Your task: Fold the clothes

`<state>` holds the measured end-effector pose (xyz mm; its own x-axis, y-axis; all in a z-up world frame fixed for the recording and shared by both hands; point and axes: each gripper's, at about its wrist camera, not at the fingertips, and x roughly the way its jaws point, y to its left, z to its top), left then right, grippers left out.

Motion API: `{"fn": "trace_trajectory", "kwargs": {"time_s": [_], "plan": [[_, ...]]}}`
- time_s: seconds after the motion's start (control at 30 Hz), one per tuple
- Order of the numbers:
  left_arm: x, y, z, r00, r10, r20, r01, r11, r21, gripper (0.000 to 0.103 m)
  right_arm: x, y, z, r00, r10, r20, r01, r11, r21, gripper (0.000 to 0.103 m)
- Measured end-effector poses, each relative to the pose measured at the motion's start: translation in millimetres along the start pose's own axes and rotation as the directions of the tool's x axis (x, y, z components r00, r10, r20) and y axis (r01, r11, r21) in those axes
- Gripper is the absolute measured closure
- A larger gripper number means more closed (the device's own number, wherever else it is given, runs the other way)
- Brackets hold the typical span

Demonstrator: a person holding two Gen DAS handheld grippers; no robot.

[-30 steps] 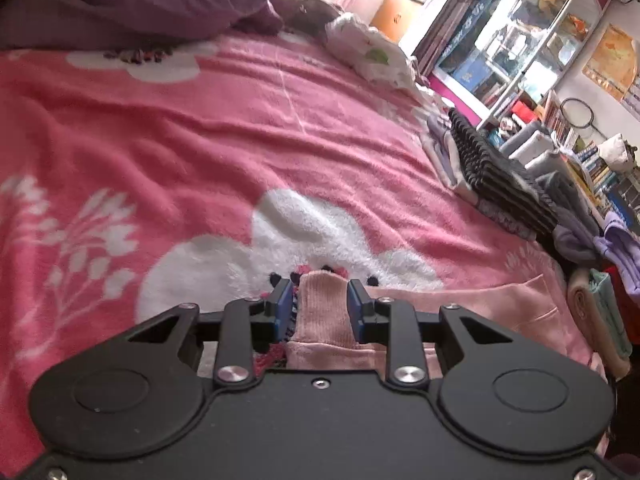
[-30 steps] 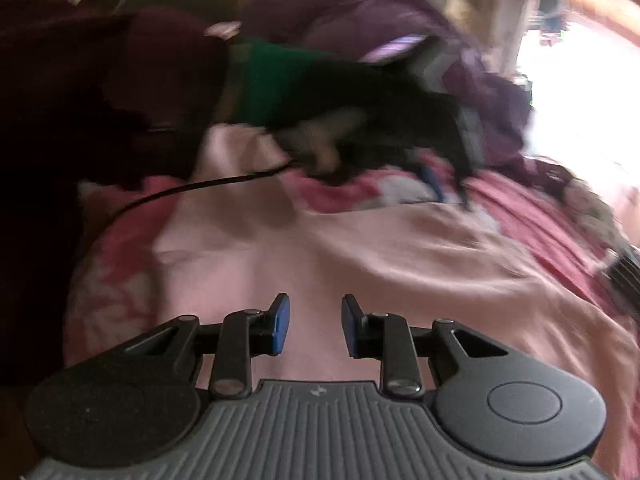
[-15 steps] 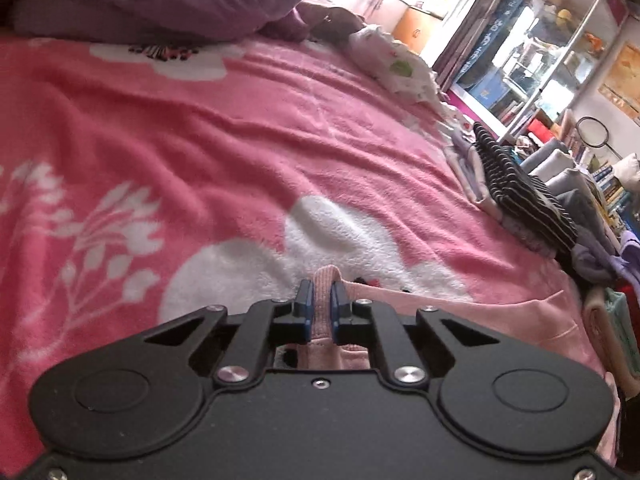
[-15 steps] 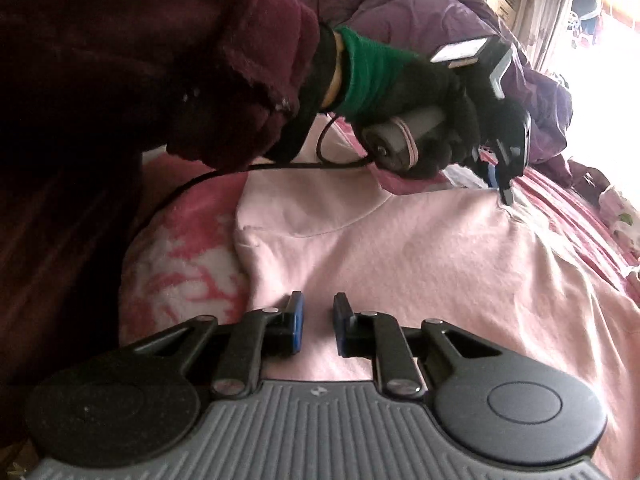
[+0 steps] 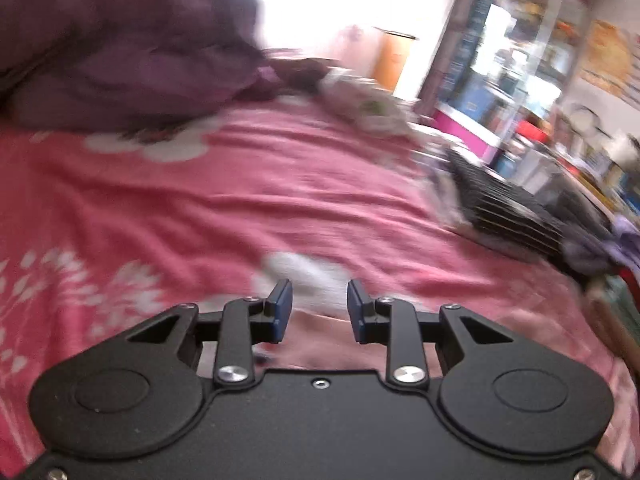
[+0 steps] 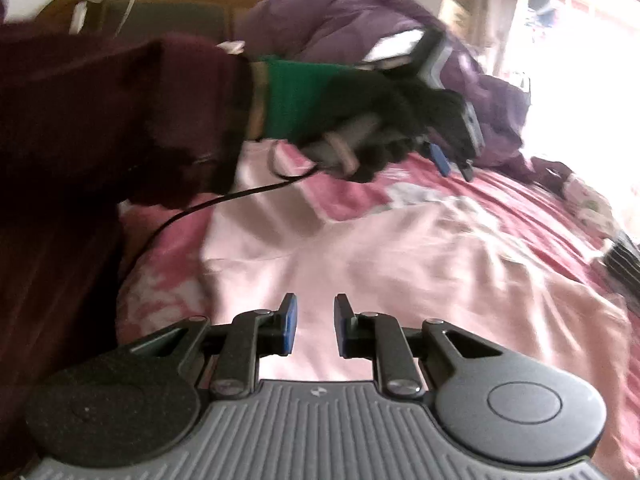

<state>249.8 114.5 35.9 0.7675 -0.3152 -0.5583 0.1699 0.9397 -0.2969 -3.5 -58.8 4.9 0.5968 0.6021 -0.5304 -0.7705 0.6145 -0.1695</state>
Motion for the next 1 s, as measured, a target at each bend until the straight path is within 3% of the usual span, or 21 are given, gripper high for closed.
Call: {"fn": "trace_trajectory", "kwargs": {"time_s": [0.2, 0.33, 0.43, 0.53, 0.6, 0.77, 0.9, 1.0], "plan": [[1, -89, -14, 0.99, -0.138, -0.032, 0.14, 0.986, 0.088, 0.074, -29, -51, -30, 0.992, -0.107, -0.06, 0.113, 0.989, 0.097, 0.083], [23, -149, -20, 0.98, -0.183, -0.073, 0.192, 0.971, 0.143, 0.075, -43, -57, -51, 0.991, -0.104, -0.084, 0.115, 0.982, 0.149, 0.083], [59, -183, -25, 0.98, -0.15, -0.129, 0.171, 0.97, 0.175, 0.075, -35, -57, -60, 0.99, -0.077, -0.116, 0.096, 0.982, 0.163, 0.083], [123, -200, -32, 0.975, -0.045, -0.22, 0.086, 0.98, 0.18, 0.078, -32, -56, -68, 0.991, -0.056, -0.125, 0.08, 0.977, 0.195, 0.08], [147, -207, -33, 0.975, -0.003, -0.222, 0.048, 0.98, 0.195, 0.078, -31, -56, -73, 0.991, -0.049, -0.122, 0.074, 0.974, 0.216, 0.08], [158, -216, -26, 0.97, 0.047, -0.239, 0.002, 0.98, 0.2, 0.079, -30, -56, -75, 0.992, -0.051, -0.115, 0.075, 0.972, 0.222, 0.08], [155, -218, -17, 0.967, 0.044, -0.252, 0.006, 0.981, 0.196, 0.079, -27, -55, -74, 0.992, -0.057, -0.109, 0.08, 0.973, 0.218, 0.08], [123, -209, -9, 0.981, 0.002, -0.194, 0.028, 0.988, 0.152, 0.079, -27, -53, -75, 0.992, -0.068, -0.104, 0.088, 0.976, 0.201, 0.08]]}}
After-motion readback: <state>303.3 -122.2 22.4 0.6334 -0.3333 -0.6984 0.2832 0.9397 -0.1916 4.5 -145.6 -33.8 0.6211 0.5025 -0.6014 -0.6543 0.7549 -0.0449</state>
